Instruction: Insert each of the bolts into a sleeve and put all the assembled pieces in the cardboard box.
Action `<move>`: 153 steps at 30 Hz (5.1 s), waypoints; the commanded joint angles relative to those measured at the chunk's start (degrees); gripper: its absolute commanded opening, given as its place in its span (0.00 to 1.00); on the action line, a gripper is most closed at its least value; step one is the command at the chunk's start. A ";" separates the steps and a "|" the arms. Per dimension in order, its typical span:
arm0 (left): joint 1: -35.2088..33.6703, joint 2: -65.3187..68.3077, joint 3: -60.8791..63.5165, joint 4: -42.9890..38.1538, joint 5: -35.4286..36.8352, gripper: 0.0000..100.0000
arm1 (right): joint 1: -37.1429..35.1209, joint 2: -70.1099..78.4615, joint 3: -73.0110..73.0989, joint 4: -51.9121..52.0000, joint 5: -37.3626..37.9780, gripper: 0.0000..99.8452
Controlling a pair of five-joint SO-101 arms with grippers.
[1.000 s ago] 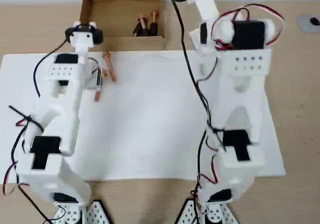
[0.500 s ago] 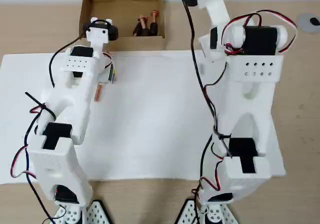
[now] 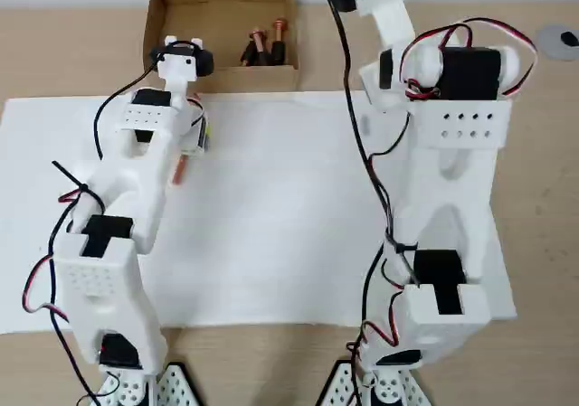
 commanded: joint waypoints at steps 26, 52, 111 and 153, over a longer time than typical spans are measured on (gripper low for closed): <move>-2.46 -3.47 -32.62 29.98 5.01 0.01 | 0.48 -13.14 -0.31 0.35 -4.04 0.01; 6.59 -97.71 12.13 23.21 15.12 0.01 | -27.91 -99.74 105.54 -40.79 -6.42 0.01; 23.47 -123.56 42.99 0.97 6.95 0.01 | -49.80 -98.42 142.81 -103.65 -21.36 0.01; 23.38 -123.82 56.35 -4.48 6.68 0.01 | -49.71 -98.51 142.55 -103.21 -21.36 0.01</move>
